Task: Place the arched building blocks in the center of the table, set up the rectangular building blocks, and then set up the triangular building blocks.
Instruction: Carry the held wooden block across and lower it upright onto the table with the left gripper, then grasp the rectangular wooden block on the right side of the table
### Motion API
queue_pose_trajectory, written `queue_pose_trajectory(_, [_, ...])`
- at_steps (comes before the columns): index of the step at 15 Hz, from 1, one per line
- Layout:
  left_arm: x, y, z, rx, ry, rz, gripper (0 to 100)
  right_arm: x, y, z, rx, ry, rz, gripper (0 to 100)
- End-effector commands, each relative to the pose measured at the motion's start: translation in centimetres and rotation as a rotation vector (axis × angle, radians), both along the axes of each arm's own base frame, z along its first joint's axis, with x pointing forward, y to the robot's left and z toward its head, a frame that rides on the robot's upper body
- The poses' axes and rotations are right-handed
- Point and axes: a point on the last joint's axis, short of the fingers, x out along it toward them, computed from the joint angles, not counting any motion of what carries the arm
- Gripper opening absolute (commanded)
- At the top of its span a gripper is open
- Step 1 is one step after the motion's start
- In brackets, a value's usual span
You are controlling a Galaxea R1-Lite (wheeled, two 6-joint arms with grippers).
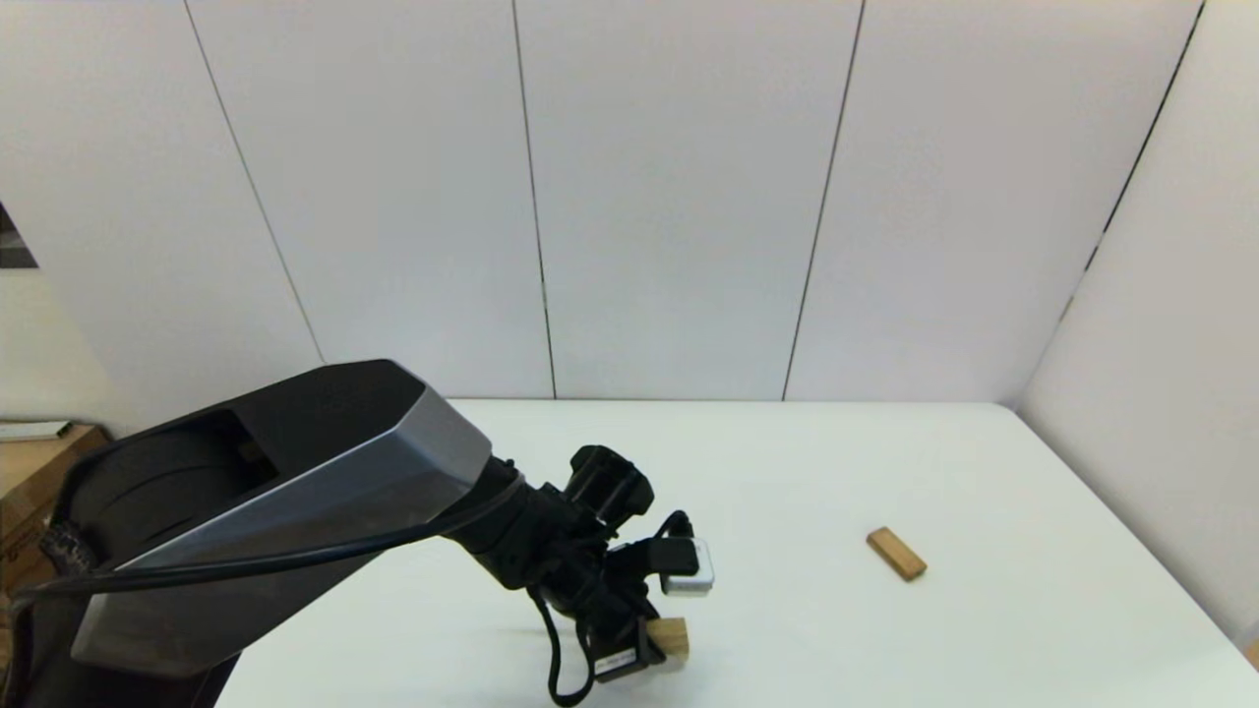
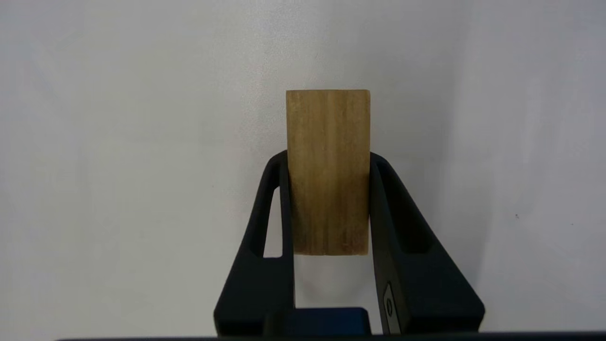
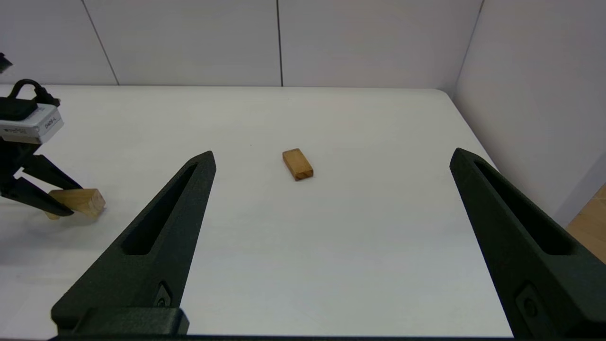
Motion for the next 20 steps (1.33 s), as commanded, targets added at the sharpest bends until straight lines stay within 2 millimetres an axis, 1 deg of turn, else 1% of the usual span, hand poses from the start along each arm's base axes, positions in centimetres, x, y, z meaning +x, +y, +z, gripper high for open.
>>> queue_pose_trajectory(1, [0.19,-0.16,-0.41,0.0,0.002,-0.004,0,0.0,0.0,0.0,0.0,-0.001,0.0,100])
queue_pose_trajectory(6, [0.21,-0.26,-0.93,0.005,0.012,-0.006,0,0.0,0.0,0.0,0.0,-0.001,0.001,100])
queue_pose_trajectory(12, [0.39,-0.46,-0.64,-0.015,0.011,-0.015,0,0.0,0.0,0.0,0.0,-0.001,0.001,100])
queue_pose_trajectory(13, [0.39,-0.47,-0.69,-0.016,0.014,-0.016,100,0.0,0.0,0.0,0.0,-0.001,0.0,100])
queue_pose_trajectory(20, [0.74,-0.62,-0.32,-0.031,0.003,-0.014,100,0.0,0.0,0.0,0.0,-0.001,0.001,100])
